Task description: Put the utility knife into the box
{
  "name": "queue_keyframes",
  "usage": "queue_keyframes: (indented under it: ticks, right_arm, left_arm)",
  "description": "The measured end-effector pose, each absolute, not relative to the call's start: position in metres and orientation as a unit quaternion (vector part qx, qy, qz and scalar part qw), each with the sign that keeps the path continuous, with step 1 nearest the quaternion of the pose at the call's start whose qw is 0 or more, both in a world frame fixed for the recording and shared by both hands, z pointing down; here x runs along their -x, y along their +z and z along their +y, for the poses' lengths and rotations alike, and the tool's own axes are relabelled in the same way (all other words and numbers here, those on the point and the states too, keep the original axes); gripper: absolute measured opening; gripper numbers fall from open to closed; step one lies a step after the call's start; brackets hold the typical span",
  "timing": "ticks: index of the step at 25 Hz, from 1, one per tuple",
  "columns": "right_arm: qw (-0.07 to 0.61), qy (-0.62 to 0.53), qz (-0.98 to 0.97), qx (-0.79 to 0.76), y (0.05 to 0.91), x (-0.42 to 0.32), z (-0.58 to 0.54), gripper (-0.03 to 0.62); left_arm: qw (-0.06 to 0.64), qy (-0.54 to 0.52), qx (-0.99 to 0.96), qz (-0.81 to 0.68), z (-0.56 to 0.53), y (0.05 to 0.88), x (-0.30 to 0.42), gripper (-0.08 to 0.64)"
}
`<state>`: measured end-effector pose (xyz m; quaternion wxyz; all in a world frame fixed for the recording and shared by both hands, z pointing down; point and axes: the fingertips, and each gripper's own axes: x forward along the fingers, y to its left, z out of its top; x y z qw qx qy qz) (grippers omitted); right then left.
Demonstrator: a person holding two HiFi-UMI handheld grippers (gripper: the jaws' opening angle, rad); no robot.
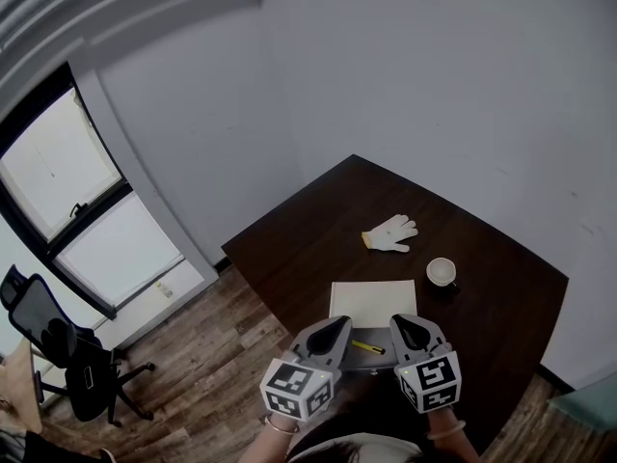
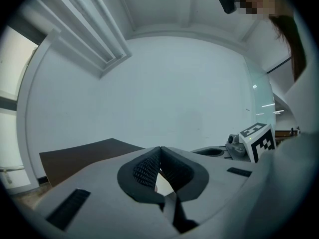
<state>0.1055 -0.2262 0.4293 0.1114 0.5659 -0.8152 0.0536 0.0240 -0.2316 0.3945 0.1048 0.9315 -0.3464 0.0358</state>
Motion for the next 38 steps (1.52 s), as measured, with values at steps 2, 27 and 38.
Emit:
queue_keyframes:
  ticks: [2,27,38]
  right_arm:
    - [0.100,0.052,-0.815,-0.568,0.423,-0.107,-0.223,0.009]
    - [0.067,0.039,-0.795,-0.602,0.404,-0.129,-0.227,0.008]
    - [0.073,0.032,-0.785,-0.614,0.403,-0.129,-0.232,0.007]
  left_arm:
    - [0.105,0.034,-0.932,-0.346,-0.230,0.394,-0.025,0.017]
    - [0.109,0.014,-0.933,-0.342,-0.245,0.392,-0.036,0.017]
    - [0.112,0.009,-0.932,-0.343,-0.250,0.394,-0.034,0.017]
